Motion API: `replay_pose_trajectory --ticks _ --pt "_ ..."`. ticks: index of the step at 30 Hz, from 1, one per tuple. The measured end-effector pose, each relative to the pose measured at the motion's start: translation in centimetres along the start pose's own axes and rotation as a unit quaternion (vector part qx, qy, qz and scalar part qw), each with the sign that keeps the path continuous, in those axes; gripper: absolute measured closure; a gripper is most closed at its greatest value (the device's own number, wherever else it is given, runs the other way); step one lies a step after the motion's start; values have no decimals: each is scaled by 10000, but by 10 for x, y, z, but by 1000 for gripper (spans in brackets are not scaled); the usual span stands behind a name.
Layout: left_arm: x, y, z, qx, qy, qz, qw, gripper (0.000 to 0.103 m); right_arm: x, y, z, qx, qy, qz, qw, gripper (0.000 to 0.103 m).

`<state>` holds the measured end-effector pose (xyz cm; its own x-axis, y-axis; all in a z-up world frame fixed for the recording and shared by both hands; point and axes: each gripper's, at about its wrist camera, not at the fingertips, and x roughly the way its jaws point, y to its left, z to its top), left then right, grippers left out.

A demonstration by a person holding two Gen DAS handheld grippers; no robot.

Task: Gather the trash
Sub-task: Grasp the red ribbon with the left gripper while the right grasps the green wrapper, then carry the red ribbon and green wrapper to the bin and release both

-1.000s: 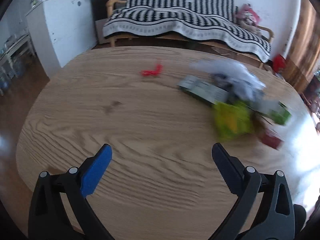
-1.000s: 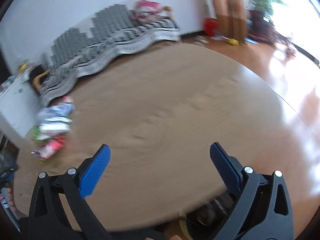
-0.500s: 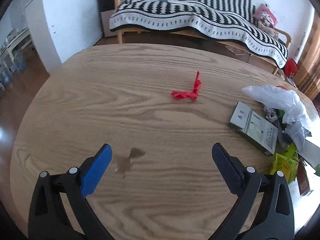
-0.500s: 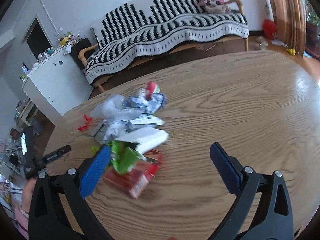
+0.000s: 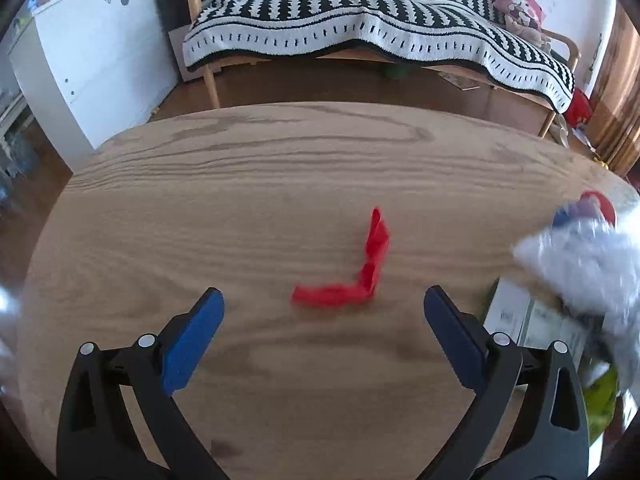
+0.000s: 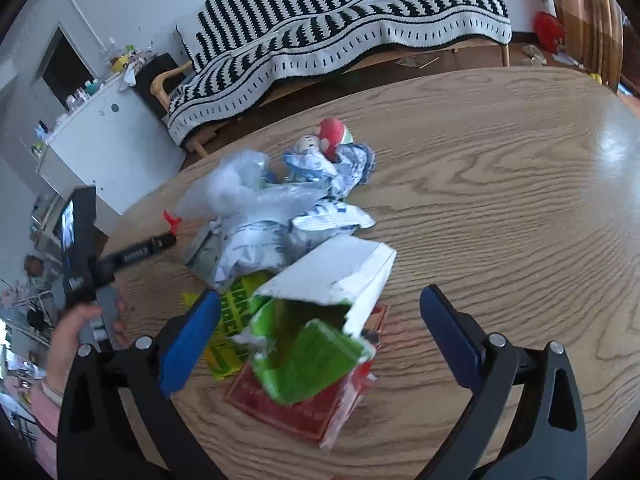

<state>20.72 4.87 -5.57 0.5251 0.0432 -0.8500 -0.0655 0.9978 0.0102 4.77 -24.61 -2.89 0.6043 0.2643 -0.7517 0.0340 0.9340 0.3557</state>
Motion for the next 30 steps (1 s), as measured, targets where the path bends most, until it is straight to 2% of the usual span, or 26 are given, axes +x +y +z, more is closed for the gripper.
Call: replay_pose_trajectory --ticks 1,3,5,6,7,8,9,10,15,22,27,30 --pt "4 -1 3 -9 -6 24 10000 6 1 -2 1 -8 -19 -25 10000 10" --pt "11 0 7 -64 -67 49 9999 6 3 -7 1 -38 9 -42 10000 25" --pt "14 1 3 -54 -236 68 9997 19 6 -11 1 -31 94 -35 9999 49" --pt "10 -1 -1 27 -422 46 9991 26 6 -15 1 -18 114 -63 9999 55" --pt "5 -3 -5 122 -526 -4 9985 41 5 -20 -1 4 103 -115 9999 62" --pt "0 -5 -8 180 -562 -15 9983 64 3 -24 -2 48 67 -64 9999 64" --pt "-3 -7 -10 222 -569 12 9981 76 1 -28 -5 102 18 54 9999 65" --pt "-7 -10 -14 282 -557 86 9980 94 -2 -31 -8 86 -49 86 9999 66" --pt "-22 -9 -23 122 -474 -235 9985 95 -20 -40 -15 31 -315 -87 9995 68" --pt "-81 -6 -48 -158 -893 -469 9948 95 -63 -55 -18 190 -778 -317 9963 68" --pt "-110 -9 -65 -293 -938 -778 9921 95 -84 -63 -24 204 -920 -399 9947 68" --pt "-122 -17 -78 -184 -946 -782 9923 95 -87 -71 -31 247 -960 -413 9942 68"
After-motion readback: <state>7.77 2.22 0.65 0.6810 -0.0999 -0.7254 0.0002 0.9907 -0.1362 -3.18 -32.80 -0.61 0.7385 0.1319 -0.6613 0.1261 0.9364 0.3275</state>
